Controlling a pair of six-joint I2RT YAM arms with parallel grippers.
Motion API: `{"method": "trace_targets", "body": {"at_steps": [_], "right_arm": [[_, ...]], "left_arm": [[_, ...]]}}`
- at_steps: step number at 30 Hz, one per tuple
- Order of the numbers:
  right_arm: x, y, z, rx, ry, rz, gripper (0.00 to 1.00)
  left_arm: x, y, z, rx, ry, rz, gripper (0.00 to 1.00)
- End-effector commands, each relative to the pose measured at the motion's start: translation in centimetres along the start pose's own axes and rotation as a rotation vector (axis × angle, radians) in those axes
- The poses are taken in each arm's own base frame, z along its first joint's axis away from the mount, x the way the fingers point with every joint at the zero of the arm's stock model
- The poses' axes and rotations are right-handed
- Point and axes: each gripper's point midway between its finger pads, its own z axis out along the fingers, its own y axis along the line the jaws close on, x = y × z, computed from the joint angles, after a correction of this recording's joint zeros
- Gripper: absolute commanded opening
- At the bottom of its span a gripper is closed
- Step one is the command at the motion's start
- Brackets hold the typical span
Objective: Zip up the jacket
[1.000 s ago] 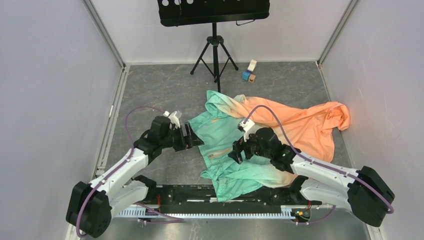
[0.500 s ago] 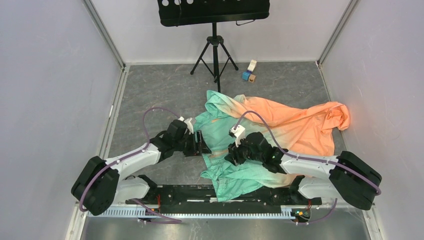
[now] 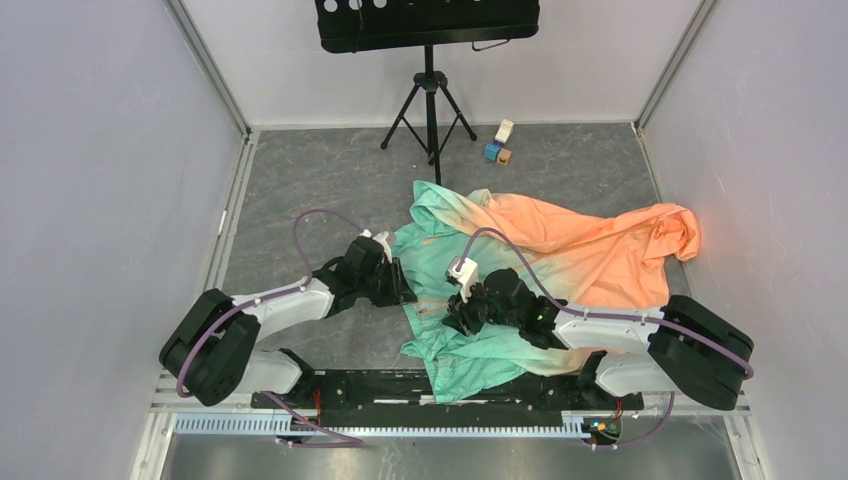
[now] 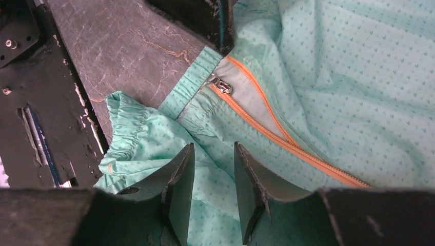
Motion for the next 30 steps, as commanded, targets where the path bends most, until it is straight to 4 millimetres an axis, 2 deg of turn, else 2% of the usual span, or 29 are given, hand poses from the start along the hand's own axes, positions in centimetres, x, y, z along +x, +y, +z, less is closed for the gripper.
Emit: {"method": "trace_targets", "body": {"at_steps": [1, 3, 9, 12, 16, 19, 21, 24, 25, 28, 30], "right_arm": [[-3.0, -0.1, 0.6, 0.016, -0.075, -0.061, 0.38], [-2.9, -0.5, 0.8, 0.037, -0.064, -0.059, 0.37], [-4.0, -2.4, 0.8, 0.149, -0.088, -0.042, 0.38], [-4.9, -2.7, 1.3, 0.162, -0.083, -0.065, 0.53], [-5.9, -2.9, 1.7, 0.14, -0.084, -0.099, 0.6], [-5.9, -3.1, 1.6, 0.106, -0.106, -0.1, 0.65], [-5.6, -3.0, 1.8, 0.088, -0.073, -0.125, 0.63], [-5.3, -1.3, 2.0, -0.001, -0.055, -0.154, 0.64], [-5.4, -1.3, 2.0, 0.019, -0.049, -0.137, 0.63], [-4.9, -2.2, 2.1, 0.152, 0.008, 0.004, 0.49], [-4.2, -2.1, 2.1, 0.208, 0.032, 0.12, 0.5]], "left_arm": [[-3.6, -1.6, 0.2, 0.011, -0.117, 0.053, 0.29], [-4.0, -1.8, 0.2, 0.01, -0.124, 0.055, 0.24], [-4.8, -2.2, 0.0, 0.01, -0.13, 0.058, 0.15], [-4.9, -2.8, -0.3, 0.04, -0.128, 0.049, 0.12], [-4.6, -4.1, -0.7, 0.117, -0.095, 0.058, 0.12], [-4.7, -4.0, -1.0, 0.14, -0.091, 0.04, 0.11], [-5.1, -3.6, -1.1, 0.138, -0.101, 0.007, 0.11], [-5.7, -3.0, -1.1, 0.126, -0.109, -0.009, 0.11], [-5.9, -2.8, -0.9, 0.117, -0.11, -0.014, 0.11], [-6.2, -2.7, -0.2, 0.105, -0.097, -0.048, 0.11], [-6.3, -3.0, 0.3, 0.122, -0.08, -0.064, 0.11]]}}
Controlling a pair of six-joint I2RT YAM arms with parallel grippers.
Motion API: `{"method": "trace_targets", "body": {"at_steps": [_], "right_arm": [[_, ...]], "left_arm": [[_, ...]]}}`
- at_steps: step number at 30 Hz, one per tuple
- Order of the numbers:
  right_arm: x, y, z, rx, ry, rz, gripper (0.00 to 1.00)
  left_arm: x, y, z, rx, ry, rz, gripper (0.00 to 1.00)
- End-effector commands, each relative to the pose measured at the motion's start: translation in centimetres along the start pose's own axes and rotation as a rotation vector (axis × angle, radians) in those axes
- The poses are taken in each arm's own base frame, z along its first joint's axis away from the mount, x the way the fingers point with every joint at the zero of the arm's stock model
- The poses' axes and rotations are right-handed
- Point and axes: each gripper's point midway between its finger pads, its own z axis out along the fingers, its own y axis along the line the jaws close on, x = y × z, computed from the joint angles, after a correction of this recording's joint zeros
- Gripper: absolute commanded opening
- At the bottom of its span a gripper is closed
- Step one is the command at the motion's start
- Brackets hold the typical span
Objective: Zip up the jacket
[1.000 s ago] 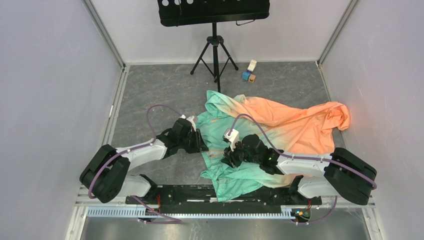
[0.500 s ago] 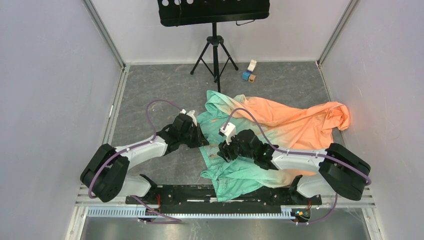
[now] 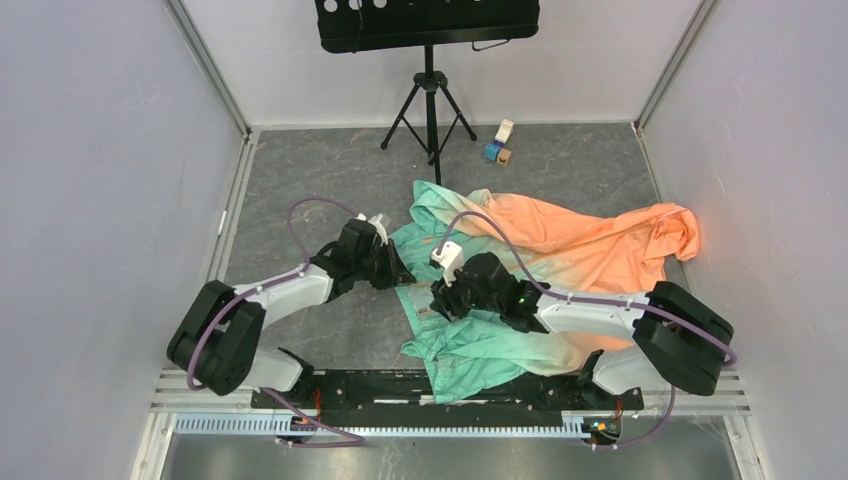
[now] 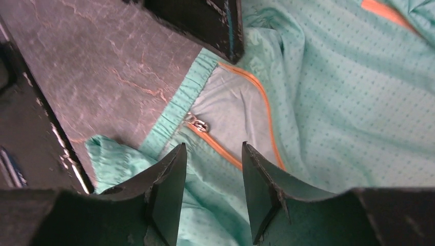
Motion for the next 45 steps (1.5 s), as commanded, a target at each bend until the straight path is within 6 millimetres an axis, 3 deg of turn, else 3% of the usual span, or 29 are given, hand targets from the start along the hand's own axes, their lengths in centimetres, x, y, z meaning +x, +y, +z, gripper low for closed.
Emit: {"method": "trace_targets", "body": {"at_steps": [1, 5, 9, 16, 22, 25, 31, 37, 39, 43, 45], "right_arm": [[-0.8, 0.0, 0.2, 0.129, 0.025, 0.204, 0.52], [0.0, 1.3, 0.7, 0.201, 0.068, 0.166, 0.59], [1.3, 0.9, 1.4, 0.247, 0.109, 0.098, 0.58], [2.3, 1.6, 2.5, 0.207, 0.133, -0.037, 0.57], [3.1, 2.8, 2.9, 0.155, 0.118, -0.035, 0.57], [3.8, 2.9, 3.2, 0.153, 0.11, -0.007, 0.51], [3.6, 2.2, 3.3, 0.192, 0.08, -0.003, 0.24], [1.3, 2.5, 2.6, 0.174, 0.003, -0.007, 0.02], [0.1, 2.6, 2.2, 0.173, -0.033, -0.007, 0.0], [-1.6, 2.7, 1.1, 0.168, -0.092, -0.007, 0.0], [-2.2, 2.7, 0.6, 0.167, -0.123, 0.001, 0.0]], "left_arm": [[-1.6, -2.0, 1.0, 0.073, -0.008, -0.028, 0.11], [-1.6, -1.7, 1.7, 0.063, 0.0, -0.041, 0.11], [-1.7, -1.7, 1.7, 0.06, -0.005, -0.038, 0.11], [-1.7, -1.5, 1.3, 0.05, -0.014, -0.043, 0.11], [-1.6, -1.3, 1.3, 0.039, -0.01, -0.036, 0.13], [-1.5, -1.3, 1.4, 0.043, -0.01, -0.04, 0.13], [-1.8, -1.7, 1.2, 0.054, -0.012, -0.033, 0.15], [-2.0, -1.6, 0.5, 0.038, -0.027, -0.013, 0.17], [-2.1, -1.8, 0.2, 0.04, -0.034, -0.011, 0.2], [-2.7, -2.5, -0.7, 0.052, -0.062, -0.002, 0.36], [-2.7, -2.6, -1.3, 0.051, -0.062, -0.009, 0.48]]}}
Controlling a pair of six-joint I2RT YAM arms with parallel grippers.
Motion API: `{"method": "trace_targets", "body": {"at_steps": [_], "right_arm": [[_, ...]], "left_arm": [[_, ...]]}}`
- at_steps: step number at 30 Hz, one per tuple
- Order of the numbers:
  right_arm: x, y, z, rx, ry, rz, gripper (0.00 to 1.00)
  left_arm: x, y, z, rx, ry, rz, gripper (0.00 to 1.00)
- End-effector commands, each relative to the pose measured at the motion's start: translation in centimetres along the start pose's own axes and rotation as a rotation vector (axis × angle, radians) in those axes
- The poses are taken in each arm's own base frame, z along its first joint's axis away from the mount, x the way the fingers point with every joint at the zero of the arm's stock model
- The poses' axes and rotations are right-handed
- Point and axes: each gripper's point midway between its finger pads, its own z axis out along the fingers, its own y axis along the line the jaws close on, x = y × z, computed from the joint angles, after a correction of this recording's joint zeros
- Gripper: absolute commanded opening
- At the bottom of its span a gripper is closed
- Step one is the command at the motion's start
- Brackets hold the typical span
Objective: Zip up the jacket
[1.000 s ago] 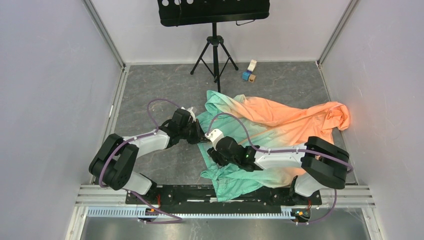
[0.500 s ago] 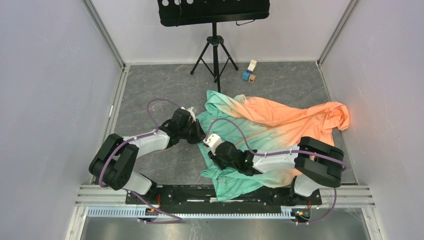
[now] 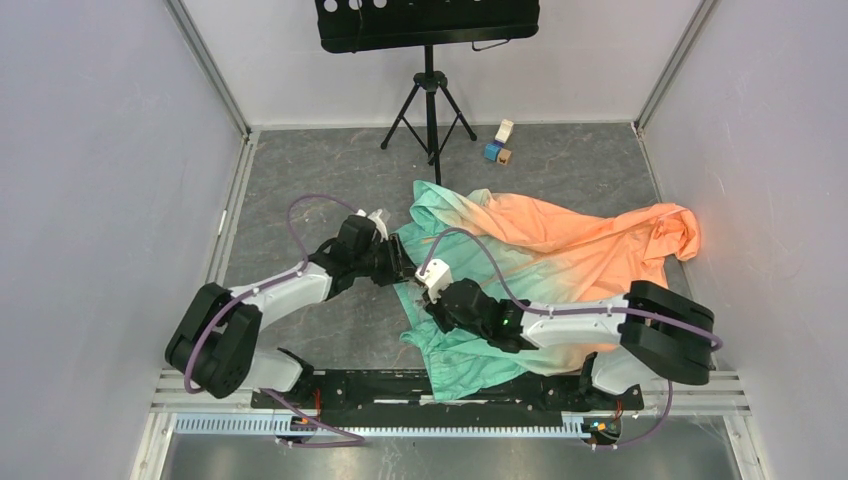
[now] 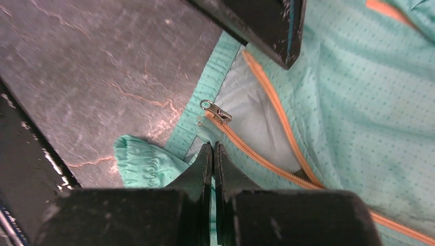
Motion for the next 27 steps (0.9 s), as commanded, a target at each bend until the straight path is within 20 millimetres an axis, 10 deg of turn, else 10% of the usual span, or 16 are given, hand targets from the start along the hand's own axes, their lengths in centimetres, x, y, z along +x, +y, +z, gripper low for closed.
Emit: {"method": "trace_targets", "body": {"at_steps": [1, 11, 27], "right_arm": [[-3.1, -0.2, -1.3, 0.006, -0.132, 0.021, 0.0], [-4.4, -2.5, -3.6, 0.1, -0.282, 0.219, 0.0], [-5.8, -1.8, -5.0, 0.009, -0.448, 0.224, 0.0]], "left_arm": [[-1.8, -1.8, -1.8, 0.028, -0.061, 0.008, 0.54], [-1.1, -3.8, -7.9, 0.234, -0.28, -0.081, 0.94], [3.2, -8.0, -6.0, 0.493, -0.136, -0.386, 0.61]]}}
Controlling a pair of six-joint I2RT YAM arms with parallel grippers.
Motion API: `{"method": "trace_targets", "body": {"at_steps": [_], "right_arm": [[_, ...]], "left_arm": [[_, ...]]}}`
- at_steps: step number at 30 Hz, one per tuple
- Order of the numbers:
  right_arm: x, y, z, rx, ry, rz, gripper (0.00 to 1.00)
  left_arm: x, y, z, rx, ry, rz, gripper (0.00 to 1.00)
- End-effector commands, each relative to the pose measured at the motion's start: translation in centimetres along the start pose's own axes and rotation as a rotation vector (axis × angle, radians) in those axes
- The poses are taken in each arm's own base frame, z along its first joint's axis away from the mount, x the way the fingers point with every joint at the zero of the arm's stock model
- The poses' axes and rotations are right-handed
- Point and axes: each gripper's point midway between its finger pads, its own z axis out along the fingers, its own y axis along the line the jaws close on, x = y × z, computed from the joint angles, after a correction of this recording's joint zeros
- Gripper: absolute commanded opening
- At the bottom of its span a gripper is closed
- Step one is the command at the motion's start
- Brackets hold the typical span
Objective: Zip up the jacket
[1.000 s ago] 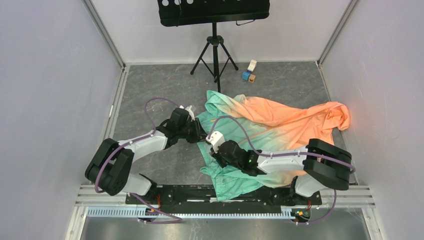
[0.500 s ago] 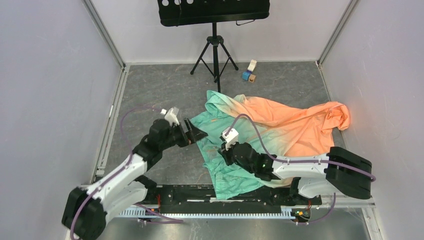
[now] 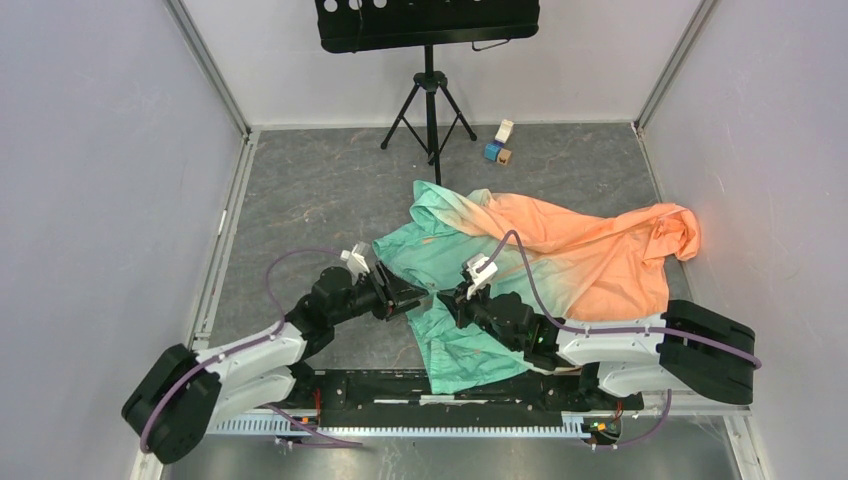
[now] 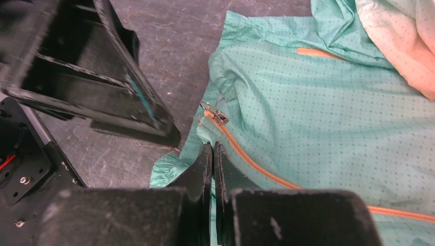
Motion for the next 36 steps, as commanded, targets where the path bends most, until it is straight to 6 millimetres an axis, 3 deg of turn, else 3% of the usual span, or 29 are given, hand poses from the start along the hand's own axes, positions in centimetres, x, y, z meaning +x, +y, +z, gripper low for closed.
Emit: {"method": "trace_targets", "body": {"at_steps": [1, 6, 10, 16, 19, 24, 31, 36], "right_arm": [[-1.8, 1.2, 0.2, -0.057, -0.072, 0.0, 0.0], [-1.5, 1.6, 0.1, -0.082, -0.062, -0.008, 0.0], [-1.1, 1.3, 0.1, -0.072, -0.054, -0.016, 0.0], [-0.9, 1.3, 0.2, -0.07, -0.044, -0.024, 0.0], [-0.9, 1.4, 0.2, -0.077, -0.045, -0.029, 0.0], [-0.9, 1.5, 0.3, -0.08, -0.046, -0.035, 0.0], [-0.7, 1.7, 0.3, -0.094, -0.039, -0.039, 0.0], [-0.6, 1.9, 0.3, -0.107, -0.038, -0.045, 0.0]], "left_arm": [[-0.3, -3.3, 1.2, 0.1, -0.012, -0.102, 0.59], [-0.3, -3.1, 2.1, 0.093, -0.024, -0.113, 0.5], [-0.5, -3.3, 1.7, 0.106, -0.058, -0.105, 0.5], [-0.8, -3.3, 0.6, 0.078, -0.102, -0.064, 0.6], [-1.1, -3.5, 0.4, 0.067, -0.12, -0.067, 0.73], [-1.0, -3.8, 1.3, 0.039, -0.089, -0.09, 0.74], [-0.7, -4.0, 2.9, 0.066, -0.051, -0.129, 0.59], [-1.1, -3.6, 3.1, 0.047, -0.078, -0.118, 0.55]]}}
